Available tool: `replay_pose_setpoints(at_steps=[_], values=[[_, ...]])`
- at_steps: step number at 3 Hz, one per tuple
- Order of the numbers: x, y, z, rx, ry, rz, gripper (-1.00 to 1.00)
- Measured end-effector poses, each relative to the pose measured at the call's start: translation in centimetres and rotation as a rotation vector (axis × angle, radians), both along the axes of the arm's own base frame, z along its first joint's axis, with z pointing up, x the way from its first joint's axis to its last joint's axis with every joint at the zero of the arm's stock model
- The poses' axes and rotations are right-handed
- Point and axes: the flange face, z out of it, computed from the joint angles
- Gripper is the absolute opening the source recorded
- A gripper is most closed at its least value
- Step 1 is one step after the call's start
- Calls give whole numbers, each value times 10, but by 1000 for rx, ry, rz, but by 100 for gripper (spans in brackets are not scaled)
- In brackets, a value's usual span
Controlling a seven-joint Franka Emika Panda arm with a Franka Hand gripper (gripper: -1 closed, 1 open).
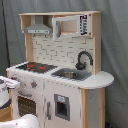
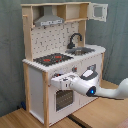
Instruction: Play with the kitchen
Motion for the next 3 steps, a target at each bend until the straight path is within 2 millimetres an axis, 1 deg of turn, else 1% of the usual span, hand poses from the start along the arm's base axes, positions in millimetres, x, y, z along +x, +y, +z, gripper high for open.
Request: replay_pose_setpoints(at_steps=[3], values=[[0, 0, 4, 448, 35, -9, -100]])
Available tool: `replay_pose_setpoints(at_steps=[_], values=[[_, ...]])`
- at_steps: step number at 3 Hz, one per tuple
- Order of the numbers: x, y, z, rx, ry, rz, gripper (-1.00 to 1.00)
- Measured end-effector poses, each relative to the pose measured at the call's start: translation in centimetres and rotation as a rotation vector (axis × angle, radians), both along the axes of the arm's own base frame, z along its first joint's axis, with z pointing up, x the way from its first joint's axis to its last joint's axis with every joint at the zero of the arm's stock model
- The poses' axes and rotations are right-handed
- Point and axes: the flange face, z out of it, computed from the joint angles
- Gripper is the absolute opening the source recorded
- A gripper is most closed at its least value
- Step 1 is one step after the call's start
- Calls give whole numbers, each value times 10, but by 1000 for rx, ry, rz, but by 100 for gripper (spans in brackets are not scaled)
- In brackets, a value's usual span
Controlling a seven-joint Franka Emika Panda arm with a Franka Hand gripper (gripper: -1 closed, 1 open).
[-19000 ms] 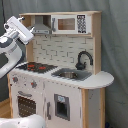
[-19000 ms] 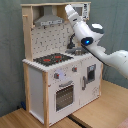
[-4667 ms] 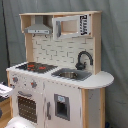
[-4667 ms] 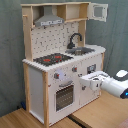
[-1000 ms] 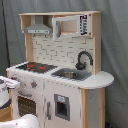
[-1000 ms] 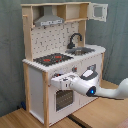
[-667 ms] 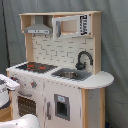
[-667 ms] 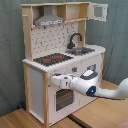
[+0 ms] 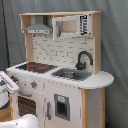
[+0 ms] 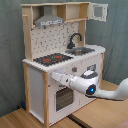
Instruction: Play with the kitchen
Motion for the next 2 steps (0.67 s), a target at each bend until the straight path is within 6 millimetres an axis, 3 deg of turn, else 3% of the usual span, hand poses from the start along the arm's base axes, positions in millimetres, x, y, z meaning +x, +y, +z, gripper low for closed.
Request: replay_pose_setpoints(at_steps=[2], values=[[0, 0, 1, 268, 6, -7, -100]])
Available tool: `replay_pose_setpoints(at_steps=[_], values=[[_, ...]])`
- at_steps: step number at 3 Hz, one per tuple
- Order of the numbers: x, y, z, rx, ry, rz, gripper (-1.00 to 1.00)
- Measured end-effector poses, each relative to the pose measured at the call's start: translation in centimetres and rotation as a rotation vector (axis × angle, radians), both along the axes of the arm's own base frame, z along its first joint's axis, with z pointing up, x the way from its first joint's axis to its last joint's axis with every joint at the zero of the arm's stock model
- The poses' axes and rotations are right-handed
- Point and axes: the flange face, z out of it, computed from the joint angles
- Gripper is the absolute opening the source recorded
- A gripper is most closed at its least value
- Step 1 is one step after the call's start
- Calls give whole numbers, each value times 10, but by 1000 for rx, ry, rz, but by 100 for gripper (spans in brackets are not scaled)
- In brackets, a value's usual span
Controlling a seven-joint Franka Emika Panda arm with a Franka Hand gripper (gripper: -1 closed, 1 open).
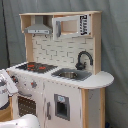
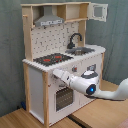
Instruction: Play with the kitchen
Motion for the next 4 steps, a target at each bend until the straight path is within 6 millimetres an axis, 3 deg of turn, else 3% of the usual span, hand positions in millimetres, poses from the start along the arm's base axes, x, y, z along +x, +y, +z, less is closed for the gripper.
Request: replay_pose_setpoints(at_steps=[4], values=[[0, 0, -1, 459, -4, -11, -100]])
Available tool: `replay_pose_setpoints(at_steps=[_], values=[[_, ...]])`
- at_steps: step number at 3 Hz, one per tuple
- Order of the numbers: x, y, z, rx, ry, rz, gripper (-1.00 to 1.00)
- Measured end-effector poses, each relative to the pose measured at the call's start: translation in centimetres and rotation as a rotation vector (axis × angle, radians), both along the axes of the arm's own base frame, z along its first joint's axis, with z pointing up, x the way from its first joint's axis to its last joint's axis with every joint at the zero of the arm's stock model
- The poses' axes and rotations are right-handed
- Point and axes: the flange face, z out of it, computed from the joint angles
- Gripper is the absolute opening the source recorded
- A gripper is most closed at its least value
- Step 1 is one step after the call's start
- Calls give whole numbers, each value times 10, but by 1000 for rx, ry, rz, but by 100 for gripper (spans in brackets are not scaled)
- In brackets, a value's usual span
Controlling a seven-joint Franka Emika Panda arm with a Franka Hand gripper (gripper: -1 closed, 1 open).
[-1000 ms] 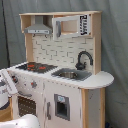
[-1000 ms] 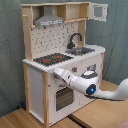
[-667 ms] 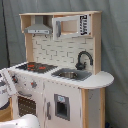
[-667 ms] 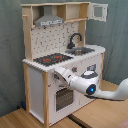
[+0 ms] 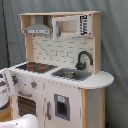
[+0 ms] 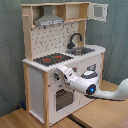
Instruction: Play with the kitchen
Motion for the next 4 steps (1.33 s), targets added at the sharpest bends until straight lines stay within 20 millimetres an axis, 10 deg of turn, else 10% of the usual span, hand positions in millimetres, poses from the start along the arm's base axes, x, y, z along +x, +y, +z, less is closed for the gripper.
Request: replay_pose_setpoints(at_steps=[2, 3, 4], values=[[-1, 2, -1, 125, -2, 3, -100], [-1, 2, -1, 124, -2, 4, 100], [-24, 15, -2, 0, -7, 36, 100]])
